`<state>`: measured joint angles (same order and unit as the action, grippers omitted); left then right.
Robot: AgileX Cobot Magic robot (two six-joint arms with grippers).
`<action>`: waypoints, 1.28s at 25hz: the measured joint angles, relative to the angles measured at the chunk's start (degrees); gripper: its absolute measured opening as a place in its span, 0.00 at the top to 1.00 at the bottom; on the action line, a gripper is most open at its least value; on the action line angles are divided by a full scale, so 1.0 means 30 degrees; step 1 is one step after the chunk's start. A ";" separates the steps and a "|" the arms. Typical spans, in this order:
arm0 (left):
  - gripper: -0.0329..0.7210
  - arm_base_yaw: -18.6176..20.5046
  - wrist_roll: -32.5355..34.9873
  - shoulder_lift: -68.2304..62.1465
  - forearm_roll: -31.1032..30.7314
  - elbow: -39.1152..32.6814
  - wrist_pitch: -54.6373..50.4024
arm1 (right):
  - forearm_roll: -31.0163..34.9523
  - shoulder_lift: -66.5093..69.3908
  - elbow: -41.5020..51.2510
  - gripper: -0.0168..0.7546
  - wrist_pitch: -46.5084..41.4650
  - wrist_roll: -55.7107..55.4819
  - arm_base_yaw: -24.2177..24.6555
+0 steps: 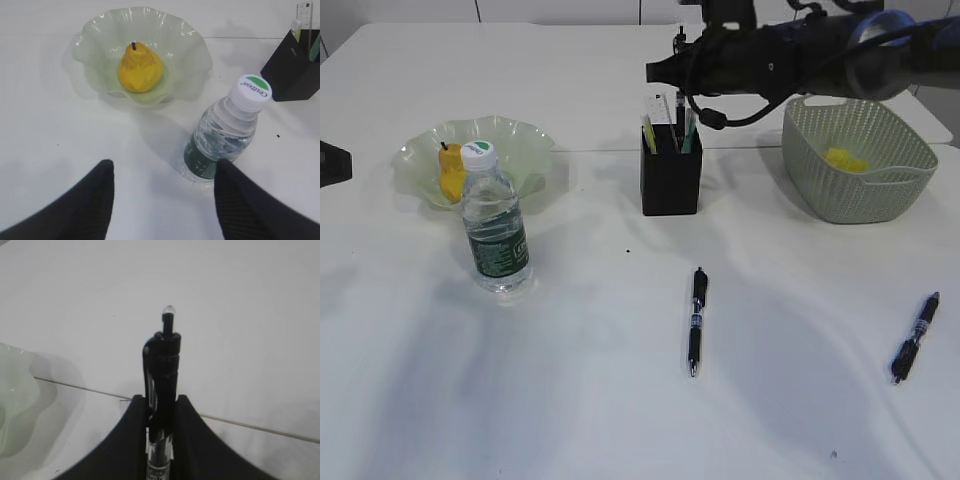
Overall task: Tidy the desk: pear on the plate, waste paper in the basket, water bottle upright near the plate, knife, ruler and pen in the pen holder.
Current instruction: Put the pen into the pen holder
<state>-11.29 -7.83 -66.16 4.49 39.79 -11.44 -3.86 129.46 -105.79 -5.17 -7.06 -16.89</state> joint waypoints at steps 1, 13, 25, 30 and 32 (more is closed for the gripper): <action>0.36 0.0000 0.0000 0.0000 0.0000 0.0000 0.0000 | 0.0000 0.0185 0.0000 0.86 0.0038 0.0000 0.0000; 0.36 0.0000 0.0000 0.0000 0.0000 0.0000 0.0022 | 0.0000 0.0965 0.0000 0.86 0.0089 0.0012 0.0000; 0.36 0.0000 0.0000 0.0000 0.0000 0.0000 0.0022 | 0.0759 0.0993 0.0000 0.86 -0.1139 0.0012 0.0000; 0.36 0.0000 0.0000 0.0000 0.0000 0.0000 0.0022 | 0.1152 0.0993 0.0000 0.86 -0.1714 0.0012 0.0000; 0.36 0.0000 0.0000 0.0000 0.0000 0.0000 0.0022 | 0.1286 0.0993 0.0000 0.86 -0.1764 0.0045 0.0000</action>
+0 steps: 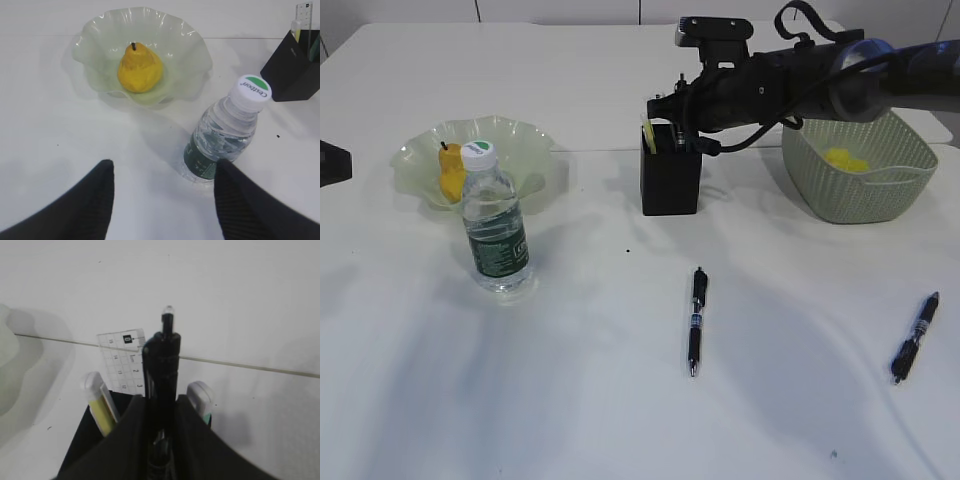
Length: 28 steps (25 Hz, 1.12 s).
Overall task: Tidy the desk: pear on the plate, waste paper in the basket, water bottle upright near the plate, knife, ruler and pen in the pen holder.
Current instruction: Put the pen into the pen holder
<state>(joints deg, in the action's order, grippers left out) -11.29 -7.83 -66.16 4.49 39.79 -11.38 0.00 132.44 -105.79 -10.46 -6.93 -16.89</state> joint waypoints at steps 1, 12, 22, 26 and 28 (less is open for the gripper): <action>0.36 0.0000 0.0000 0.0000 0.0000 0.0000 0.0000 | 0.0000 0.0000 0.0000 0.85 -0.0015 0.0000 0.0000; 0.36 0.0000 0.0000 0.0000 0.0000 0.0000 0.0000 | 0.0347 0.0000 0.0000 0.70 -0.0448 0.0000 0.0000; 0.36 0.0000 0.0000 0.0000 0.0000 0.0000 0.0000 | 0.0663 -0.0924 0.0000 0.65 -0.1467 0.0000 0.0000; 0.36 0.0000 0.0000 0.0000 0.0000 0.0000 0.0000 | 0.0676 -0.2405 -0.0030 0.65 -0.4173 0.0000 0.0000; 0.36 0.0000 0.0000 0.0000 0.0000 0.0000 0.0000 | 0.0707 -0.3065 -0.0030 0.65 -0.6161 0.0000 0.0000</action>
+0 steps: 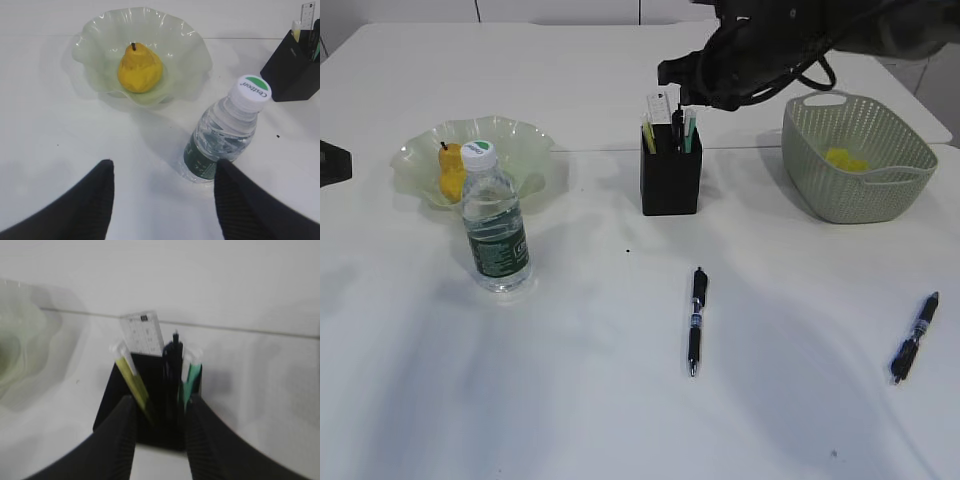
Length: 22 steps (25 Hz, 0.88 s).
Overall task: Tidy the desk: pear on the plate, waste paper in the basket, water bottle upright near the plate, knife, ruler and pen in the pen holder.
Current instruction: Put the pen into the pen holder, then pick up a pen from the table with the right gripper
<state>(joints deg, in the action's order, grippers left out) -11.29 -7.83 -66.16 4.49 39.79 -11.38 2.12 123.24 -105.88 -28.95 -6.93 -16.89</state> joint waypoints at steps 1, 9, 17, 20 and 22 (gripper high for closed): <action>0.36 0.0000 0.0000 0.0000 0.0000 0.0000 0.0000 | 0.0035 -0.0341 0.0000 0.65 -0.0992 0.0000 0.0000; 0.36 0.0000 0.0000 0.0000 0.0000 0.0000 0.0000 | 0.2273 -0.2383 -0.0047 0.52 -0.9012 0.0000 0.0000; 0.36 0.0000 0.0000 0.0000 0.0000 0.0000 0.0000 | 0.1674 -0.2444 -0.0047 0.43 -1.2723 -0.1954 -0.0871; 0.36 0.0000 0.0000 0.0000 0.0000 0.0000 0.0000 | 0.1479 -0.2035 -0.0047 0.43 -1.2753 -0.3024 -0.1545; 0.36 0.0000 0.0000 0.0000 0.0000 0.0000 0.0000 | 0.1513 -0.1605 -0.0047 0.43 -1.2798 -0.3442 -0.1779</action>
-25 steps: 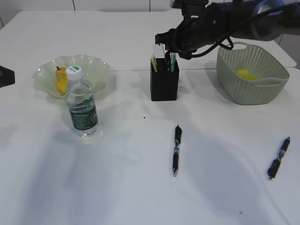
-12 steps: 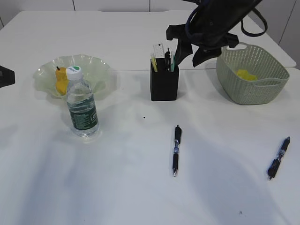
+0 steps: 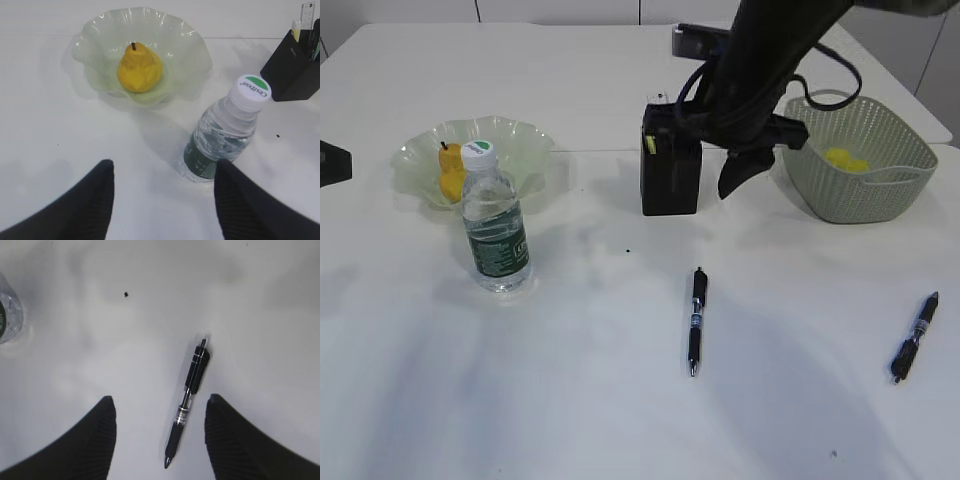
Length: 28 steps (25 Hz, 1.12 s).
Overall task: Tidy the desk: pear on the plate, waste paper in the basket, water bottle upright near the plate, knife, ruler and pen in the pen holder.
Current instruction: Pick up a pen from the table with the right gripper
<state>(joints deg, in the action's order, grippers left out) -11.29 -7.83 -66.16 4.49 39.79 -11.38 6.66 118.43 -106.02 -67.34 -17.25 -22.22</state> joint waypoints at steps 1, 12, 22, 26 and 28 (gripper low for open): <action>0.36 0.0000 0.0000 0.0000 0.0000 0.0000 0.0000 | 0.0000 0.0268 0.0000 0.43 -0.0084 -0.0141 -0.0075; 0.36 0.0000 0.0000 0.0000 0.0000 0.0000 -0.0072 | 0.0032 0.2597 -0.0043 0.43 -0.0818 -0.1141 -0.0152; 0.36 0.0000 0.0000 0.0000 0.0000 0.0000 -0.0072 | 0.0005 0.3429 -0.0043 0.43 -0.0818 -0.3293 -0.0152; 0.36 0.0000 0.0000 0.0000 0.0000 0.0000 -0.0072 | 0.0005 0.3662 -0.0043 0.43 -0.0783 -0.3695 -0.0152; 0.36 0.0000 0.0000 0.0000 0.0034 0.0000 -0.0072 | 0.0005 0.3827 -0.0043 0.43 -0.0783 -0.3811 -0.0152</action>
<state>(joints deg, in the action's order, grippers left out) -11.29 -7.83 -66.16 4.59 39.79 -11.59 6.68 129.91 -106.15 -69.69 -28.69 -22.68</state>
